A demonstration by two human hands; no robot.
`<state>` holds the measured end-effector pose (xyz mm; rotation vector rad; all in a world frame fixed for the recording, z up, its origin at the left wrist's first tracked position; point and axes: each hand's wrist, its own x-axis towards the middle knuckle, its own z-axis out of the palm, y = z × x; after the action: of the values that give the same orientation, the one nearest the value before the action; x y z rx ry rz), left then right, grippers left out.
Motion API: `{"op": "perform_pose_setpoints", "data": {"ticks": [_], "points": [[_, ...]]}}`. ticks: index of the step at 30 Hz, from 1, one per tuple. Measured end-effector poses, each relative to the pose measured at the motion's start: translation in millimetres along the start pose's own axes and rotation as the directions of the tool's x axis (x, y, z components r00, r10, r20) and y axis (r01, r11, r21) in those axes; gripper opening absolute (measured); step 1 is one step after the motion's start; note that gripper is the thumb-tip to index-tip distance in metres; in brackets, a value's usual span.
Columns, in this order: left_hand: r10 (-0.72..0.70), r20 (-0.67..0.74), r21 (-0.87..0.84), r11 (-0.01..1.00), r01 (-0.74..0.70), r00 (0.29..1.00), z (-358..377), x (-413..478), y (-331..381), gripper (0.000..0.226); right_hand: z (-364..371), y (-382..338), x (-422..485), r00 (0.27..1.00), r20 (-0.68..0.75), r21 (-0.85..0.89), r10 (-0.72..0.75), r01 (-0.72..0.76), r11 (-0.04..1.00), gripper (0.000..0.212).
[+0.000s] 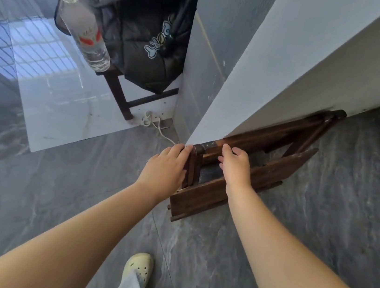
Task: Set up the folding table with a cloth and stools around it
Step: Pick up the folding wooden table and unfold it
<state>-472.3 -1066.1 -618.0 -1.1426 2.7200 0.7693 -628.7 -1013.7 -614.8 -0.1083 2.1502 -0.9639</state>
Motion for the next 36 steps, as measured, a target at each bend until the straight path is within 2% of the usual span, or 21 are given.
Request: {"op": "perform_pose_setpoints", "data": {"ticks": [4,8,12,15,22,26,29,36], "points": [[-0.009,-0.06,-0.022,1.0,0.007,0.998,9,3,0,0.06,11,5,8,0.999,0.0,0.072,0.035,-0.035,0.997,0.051],[-0.036,-0.097,-0.058,0.998,0.03,0.995,16,2,-1,0.063,21,8,14,0.999,-0.049,0.114,0.011,-0.005,0.994,0.05],[-0.011,-0.105,-0.034,0.999,0.007,0.994,22,-4,-5,0.072,22,12,15,0.998,-0.061,0.191,0.032,-0.02,0.981,0.033],[-0.009,-0.103,-0.058,0.998,0.004,0.995,25,-9,-4,0.071,17,13,9,0.997,-0.027,0.291,0.069,-0.058,0.955,0.028],[0.026,-0.075,-0.149,0.988,-0.037,0.997,39,-48,4,0.058,2,43,-16,0.999,-0.016,0.204,0.048,-0.043,0.978,0.02],[0.061,-0.079,-0.184,0.98,-0.075,0.995,51,-83,22,0.053,-16,71,-36,0.999,0.012,0.234,0.042,-0.044,0.971,0.018],[0.033,-0.081,-0.242,0.969,-0.052,0.996,62,-106,37,0.052,-28,90,-50,0.998,0.017,0.291,0.062,-0.064,0.955,0.012],[-0.054,-0.056,-0.339,0.94,0.032,0.997,88,-161,84,0.051,-64,130,-89,0.999,0.001,0.227,0.043,-0.042,0.973,0.018]]}}
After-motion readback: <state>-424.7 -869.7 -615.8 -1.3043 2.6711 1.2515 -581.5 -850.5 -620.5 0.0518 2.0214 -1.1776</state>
